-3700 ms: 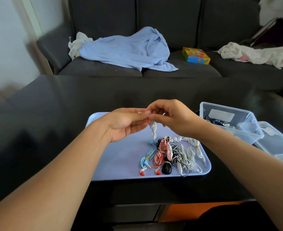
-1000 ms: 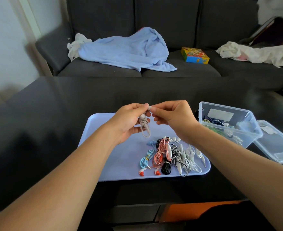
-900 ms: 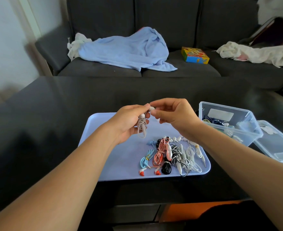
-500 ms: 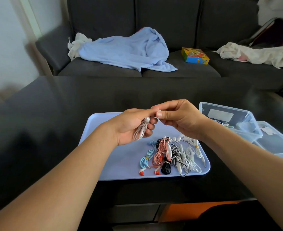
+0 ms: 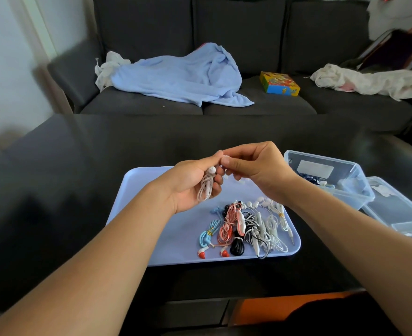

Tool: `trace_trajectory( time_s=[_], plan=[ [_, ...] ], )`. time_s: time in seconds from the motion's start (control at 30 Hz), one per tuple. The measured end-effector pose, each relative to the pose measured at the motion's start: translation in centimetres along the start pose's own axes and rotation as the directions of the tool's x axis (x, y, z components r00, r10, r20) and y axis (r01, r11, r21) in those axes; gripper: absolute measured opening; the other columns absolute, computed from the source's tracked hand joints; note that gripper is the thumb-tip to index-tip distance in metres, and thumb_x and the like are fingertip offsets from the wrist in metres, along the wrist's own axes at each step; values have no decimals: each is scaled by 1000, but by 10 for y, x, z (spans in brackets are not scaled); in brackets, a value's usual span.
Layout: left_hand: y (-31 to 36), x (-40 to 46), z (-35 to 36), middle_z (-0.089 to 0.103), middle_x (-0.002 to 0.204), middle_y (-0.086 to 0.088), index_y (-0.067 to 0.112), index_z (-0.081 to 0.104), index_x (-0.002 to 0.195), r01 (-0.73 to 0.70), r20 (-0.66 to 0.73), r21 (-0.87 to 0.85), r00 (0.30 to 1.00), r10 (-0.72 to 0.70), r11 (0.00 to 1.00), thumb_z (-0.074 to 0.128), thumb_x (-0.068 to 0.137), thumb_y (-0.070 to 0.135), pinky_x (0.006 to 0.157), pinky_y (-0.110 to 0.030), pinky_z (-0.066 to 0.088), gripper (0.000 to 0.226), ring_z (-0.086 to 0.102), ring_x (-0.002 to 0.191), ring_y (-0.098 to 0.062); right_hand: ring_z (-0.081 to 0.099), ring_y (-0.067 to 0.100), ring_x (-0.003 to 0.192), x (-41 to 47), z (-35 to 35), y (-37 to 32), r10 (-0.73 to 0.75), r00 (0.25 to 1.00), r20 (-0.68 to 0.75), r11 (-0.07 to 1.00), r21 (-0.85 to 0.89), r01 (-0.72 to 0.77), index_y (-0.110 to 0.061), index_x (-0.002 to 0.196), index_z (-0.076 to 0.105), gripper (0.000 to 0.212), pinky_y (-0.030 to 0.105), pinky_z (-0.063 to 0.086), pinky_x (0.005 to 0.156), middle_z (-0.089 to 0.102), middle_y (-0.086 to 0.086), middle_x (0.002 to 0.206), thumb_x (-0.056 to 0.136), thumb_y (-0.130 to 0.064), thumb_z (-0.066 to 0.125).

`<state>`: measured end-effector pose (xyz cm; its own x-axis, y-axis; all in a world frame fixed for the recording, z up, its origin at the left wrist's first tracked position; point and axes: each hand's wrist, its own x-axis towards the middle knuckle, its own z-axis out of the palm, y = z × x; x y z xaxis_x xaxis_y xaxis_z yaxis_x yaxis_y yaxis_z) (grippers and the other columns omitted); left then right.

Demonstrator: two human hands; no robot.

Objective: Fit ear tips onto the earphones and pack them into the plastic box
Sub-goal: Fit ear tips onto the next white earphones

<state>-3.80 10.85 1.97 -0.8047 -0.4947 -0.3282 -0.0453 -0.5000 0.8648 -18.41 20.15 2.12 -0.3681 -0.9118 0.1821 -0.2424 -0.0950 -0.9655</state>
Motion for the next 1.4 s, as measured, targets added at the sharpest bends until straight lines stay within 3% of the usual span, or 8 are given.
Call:
trace_trajectory(
  time_s=[0.13,0.23,0.4,0.57,0.8,1.1,1.27,1.4],
  plan=[
    [2,7,8,58,68,-4,7,63,89,-14,-42,-128,999,8,992,54,100,42,54,-24,53,38,56,56,-12,75,26,82,0,-5,2,28,993,-112,998,-53,-34,-10,105,78,18,31,63,75,78,7,87,87,-13,74],
    [4,13,16,64,79,-11,0,65,102,-29,-28,-220,999,23,975,49,103,27,60,-29,59,31,62,65,-17,76,25,89,-3,-13,4,116,979,-165,993,46,-110,-6,111,76,22,29,62,78,78,7,95,90,-8,71],
    [-2,17,29,67,98,-14,-5,66,118,-88,19,-94,996,90,992,54,98,1,78,-28,59,24,64,81,-13,76,25,90,-15,-31,6,206,964,-168,966,189,-174,-3,110,74,23,26,61,74,78,11,96,87,-5,71],
    [-8,21,42,68,84,-8,-1,68,113,-131,-43,-80,991,128,988,56,97,-2,68,-22,60,21,65,71,-10,74,26,94,-25,-42,3,237,967,-98,912,365,-186,-1,116,70,29,24,59,73,75,18,105,88,5,67],
    [-11,18,45,69,89,-7,3,71,110,-144,-69,-23,987,142,989,60,95,1,72,-24,59,19,66,77,-11,74,21,94,-31,-55,2,198,977,-76,929,332,-163,-6,116,70,35,26,59,77,76,13,106,83,5,71],
    [-3,25,22,66,84,-7,5,64,95,-140,-342,-138,936,85,981,53,98,4,62,-24,59,12,64,70,-12,75,21,81,-16,-49,27,208,959,-194,969,-96,-229,-8,102,76,13,25,60,69,77,10,89,89,-6,74],
    [0,24,10,60,82,-9,6,58,90,-152,-430,-198,901,54,968,44,98,4,70,-28,55,17,59,68,-14,65,12,66,19,-31,56,96,965,-245,828,-519,-214,-12,104,77,17,18,54,59,71,0,81,88,-10,75],
    [-3,24,3,61,90,-10,10,59,102,-123,-425,-200,905,27,972,46,98,4,69,-28,54,14,60,70,-15,59,9,67,44,-10,72,57,989,-136,699,-702,-137,-17,113,74,23,16,45,61,68,1,93,89,-19,75]
  ],
)
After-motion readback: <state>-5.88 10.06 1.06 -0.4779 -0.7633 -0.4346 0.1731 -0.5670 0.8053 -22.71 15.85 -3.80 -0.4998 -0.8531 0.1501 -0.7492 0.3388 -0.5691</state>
